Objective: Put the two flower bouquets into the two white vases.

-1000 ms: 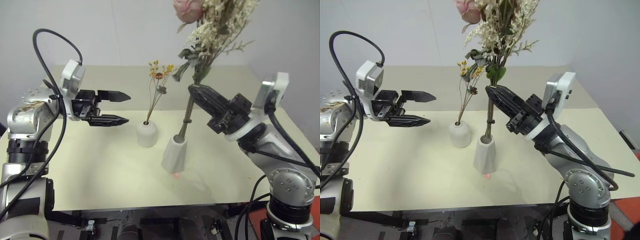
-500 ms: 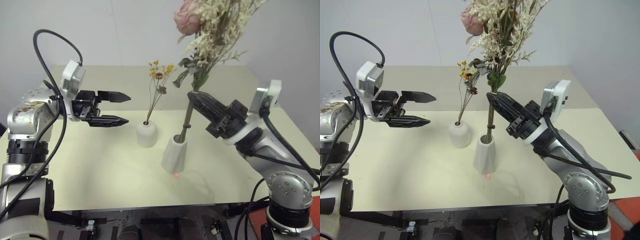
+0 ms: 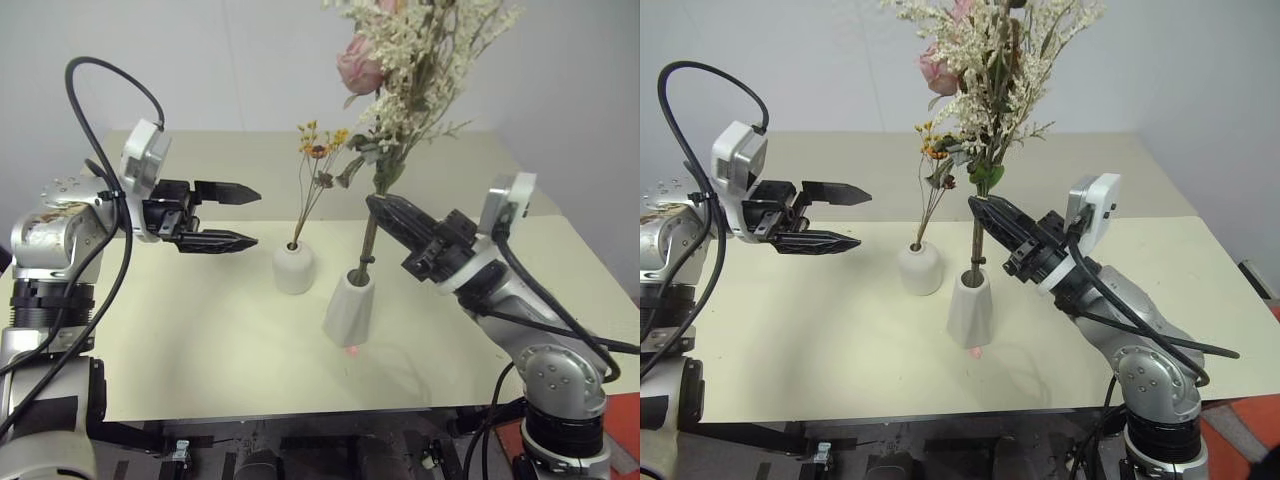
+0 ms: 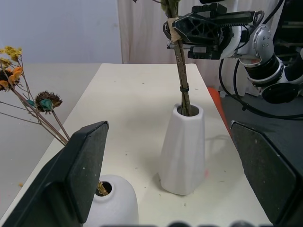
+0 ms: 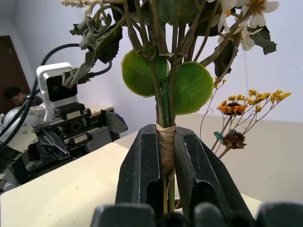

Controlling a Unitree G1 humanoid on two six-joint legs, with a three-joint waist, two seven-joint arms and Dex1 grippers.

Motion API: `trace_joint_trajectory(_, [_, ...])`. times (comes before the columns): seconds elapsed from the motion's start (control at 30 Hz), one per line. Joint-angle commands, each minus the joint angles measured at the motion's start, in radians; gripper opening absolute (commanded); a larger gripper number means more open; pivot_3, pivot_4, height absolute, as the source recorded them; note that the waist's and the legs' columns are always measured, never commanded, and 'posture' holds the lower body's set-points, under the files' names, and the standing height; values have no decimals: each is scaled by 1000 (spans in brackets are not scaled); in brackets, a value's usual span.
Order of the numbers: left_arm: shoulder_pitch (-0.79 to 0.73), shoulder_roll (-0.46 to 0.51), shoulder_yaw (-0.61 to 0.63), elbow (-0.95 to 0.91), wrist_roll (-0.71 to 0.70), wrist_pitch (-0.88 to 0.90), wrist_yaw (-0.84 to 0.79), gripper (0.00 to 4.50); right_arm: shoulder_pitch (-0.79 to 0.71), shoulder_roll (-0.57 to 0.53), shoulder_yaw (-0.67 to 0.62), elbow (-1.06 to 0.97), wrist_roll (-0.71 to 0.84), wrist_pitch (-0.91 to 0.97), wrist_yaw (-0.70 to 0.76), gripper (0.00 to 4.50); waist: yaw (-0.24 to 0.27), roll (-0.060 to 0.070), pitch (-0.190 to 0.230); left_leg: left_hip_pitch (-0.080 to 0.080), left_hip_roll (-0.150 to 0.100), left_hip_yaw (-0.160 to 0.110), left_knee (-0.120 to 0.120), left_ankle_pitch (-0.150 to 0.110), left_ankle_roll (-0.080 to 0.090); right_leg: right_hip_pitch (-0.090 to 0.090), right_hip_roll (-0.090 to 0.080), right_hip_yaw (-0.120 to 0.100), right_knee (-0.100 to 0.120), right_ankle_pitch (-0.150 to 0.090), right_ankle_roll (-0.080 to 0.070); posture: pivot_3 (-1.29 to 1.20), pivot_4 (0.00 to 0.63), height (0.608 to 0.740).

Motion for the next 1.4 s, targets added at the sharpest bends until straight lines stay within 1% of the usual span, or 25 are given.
trace_joint_trajectory(0.03, [-8, 11, 14, -16, -5, -6, 4, 4500, -1, 10, 4, -23, -18, -36, 12, 194, -1, 0, 0, 0, 0, 0, 0, 0, 0, 0, 0, 0, 0, 0, 0, 0, 150, 740])
trace_joint_trajectory(0.6, [-18, -10, 5, -1, 19, -20, 16, 4500, 67, 49, 56, 10, -116, -45, 55, 194, -1, 0, 0, 0, 0, 0, 0, 0, 0, 0, 0, 0, 0, 0, 0, 0, 150, 740])
trace_joint_trajectory(0.63, [-18, -14, 4, 0, 21, -22, 19, 4500, 79, 49, 59, 8, -123, -48, 59, 753, -1, 0, 0, 0, 0, 0, 0, 0, 0, 0, 0, 0, 0, 0, 0, 0, 150, 740])
trace_joint_trajectory(0.7, [-19, -21, 0, 5, 25, -26, 24, 4500, 104, 47, 59, -2, -132, -50, 65, 1189, 0, 0, 0, 0, 0, 0, 0, 0, 0, 0, 0, 0, 0, 0, 0, 0, 150, 740])
trace_joint_trajectory(0.77, [-20, -28, -3, 9, 29, -31, 29, 4500, 126, 42, 54, -15, -134, -51, 73, 1945, 1, 0, 0, 0, 0, 0, 0, 0, 0, 0, 0, 0, 0, 0, 0, 0, 150, 740])
trace_joint_trajectory(0.8, [-22, -36, -5, 18, 34, -39, 36, 4500, 145, 33, 45, -27, -129, -51, 81, 2238, 1, 0, 0, 0, 0, 0, 0, 0, 0, 0, 0, 0, 0, 0, 0, 0, 150, 740])
trace_joint_trajectory(0.87, [-29, -60, -14, 43, 58, -73, 61, 4500, 181, 10, 22, -51, -121, -47, 94, 2965, 5, 0, 0, 0, 0, 0, 0, 0, 0, 0, 0, 0, 0, 0, 0, 0, 150, 740])
trace_joint_trajectory(0.9, [-37, -76, -20, 62, 69, -88, 71, 4500, 199, -5, 10, -63, -114, -46, 105, 3260, 8, 0, 0, 0, 0, 0, 0, 0, 0, 0, 0, 0, 0, 0, 0, 0, 150, 740])
trace_joint_trajectory(1.0, [-56, -137, -35, 121, 107, -131, 129, 4500, 237, -49, -13, -88, -96, -44, 136, 4371, 20, 0, 0, 0, -1, 0, 1, 0, 0, 1, 0, 0, 0, 0, 0, 0, 150, 740])
trace_joint_trajectory(1.03, [-56, -154, -40, 134, 117, -144, 142, 4500, 243, -62, -15, -92, -99, -44, 144, 4478, 21, 0, 0, 1, 0, 0, 1, 0, 0, 1, 0, 0, 0, 0, 0, 0, 150, 740])
trace_joint_trajectory(1.1, [-53, -175, -49, 147, 138, -167, 160, 4500, 251, -80, -19, -101, -102, -44, 150, 4478, 23, 0, 0, 1, -1, 0, 1, 0, 0, 2, 0, 0, 0, 0, 0, 0, 150, 740])
trace_joint_trajectory(1.27, [-75, -211, -77, 208, 180, -154, 203, 4500, 275, -149, -84, -121, -52, -20, 158, 4478, 21, 0, 0, 0, -1, 0, 1, 0, 0, 1, 0, 0, -1, 0, 0, 0, 150, 740])
trace_joint_trajectory(1.4, [-136, -259, -124, 319, 242, -162, 229, 4500, 311, -192, -152, -149, -10, -16, 137, 4478, 28, -1, 0, 0, -1, 0, 1, 0, 0, 2, 0, 0, 0, 0, 0, 0, 150, 740])
